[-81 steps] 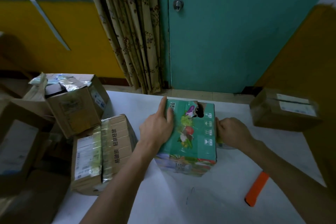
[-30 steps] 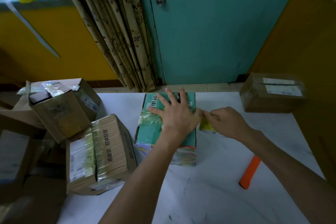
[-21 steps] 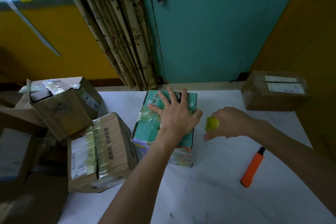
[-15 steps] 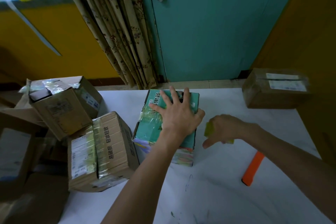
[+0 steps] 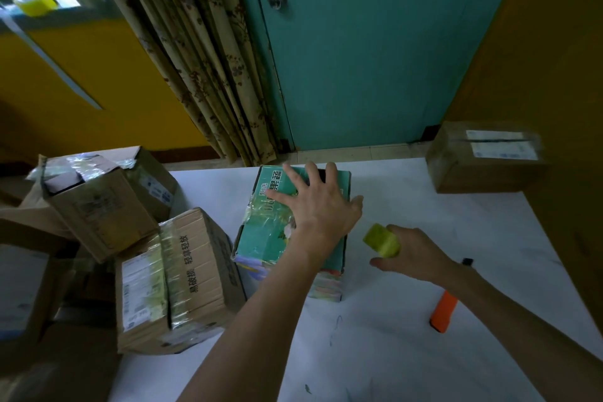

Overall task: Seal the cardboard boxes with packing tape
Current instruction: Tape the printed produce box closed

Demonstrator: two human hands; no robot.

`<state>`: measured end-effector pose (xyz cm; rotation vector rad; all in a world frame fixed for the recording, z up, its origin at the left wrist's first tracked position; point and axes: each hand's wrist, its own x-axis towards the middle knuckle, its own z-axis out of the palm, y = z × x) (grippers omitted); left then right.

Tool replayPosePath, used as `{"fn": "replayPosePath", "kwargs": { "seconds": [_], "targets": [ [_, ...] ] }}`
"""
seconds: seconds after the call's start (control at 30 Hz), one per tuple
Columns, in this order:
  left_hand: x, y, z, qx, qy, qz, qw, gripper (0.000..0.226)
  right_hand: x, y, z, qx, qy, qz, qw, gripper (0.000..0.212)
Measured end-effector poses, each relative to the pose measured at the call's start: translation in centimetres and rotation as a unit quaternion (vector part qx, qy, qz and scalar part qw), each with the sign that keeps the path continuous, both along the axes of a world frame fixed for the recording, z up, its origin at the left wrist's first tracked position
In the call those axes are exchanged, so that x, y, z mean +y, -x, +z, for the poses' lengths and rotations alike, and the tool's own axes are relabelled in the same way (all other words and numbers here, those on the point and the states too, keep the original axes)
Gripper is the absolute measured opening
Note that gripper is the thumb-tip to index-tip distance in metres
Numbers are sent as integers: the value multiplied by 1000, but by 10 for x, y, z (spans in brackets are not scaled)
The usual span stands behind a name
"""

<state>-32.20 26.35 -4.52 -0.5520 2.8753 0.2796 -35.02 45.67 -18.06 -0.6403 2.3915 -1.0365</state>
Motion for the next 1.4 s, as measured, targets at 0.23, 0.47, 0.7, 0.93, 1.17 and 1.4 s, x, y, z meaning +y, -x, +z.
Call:
{"fn": "replayPosePath", "kwargs": {
  "seconds": [0.23, 0.47, 0.7, 0.93, 1.17, 1.4],
  "targets": [
    [-21, 0, 1, 12, -41, -2, 999, 67, -12, 1, -11, -162, -75, -17, 984, 39],
    [-14, 1, -3, 21, -35, -9, 999, 62, -21, 7, -13, -294, -157, 39, 942, 45],
    [-41, 0, 5, 24, -71, -8, 997, 66, -65, 9, -10, -342, -165, 94, 920, 48],
    [-59, 1, 7, 29, -99, -6, 995, 67, -31, 20, -24, -338, -194, 62, 919, 69],
    [-66, 7, 11, 42, -111, 19, 993, 64, -35, 11, -21, -413, -128, 40, 901, 47],
    [-95, 4, 10, 71, -144, 46, 986, 64, -64, -4, -38, -520, 43, -83, 849, 43]
  ]
}}
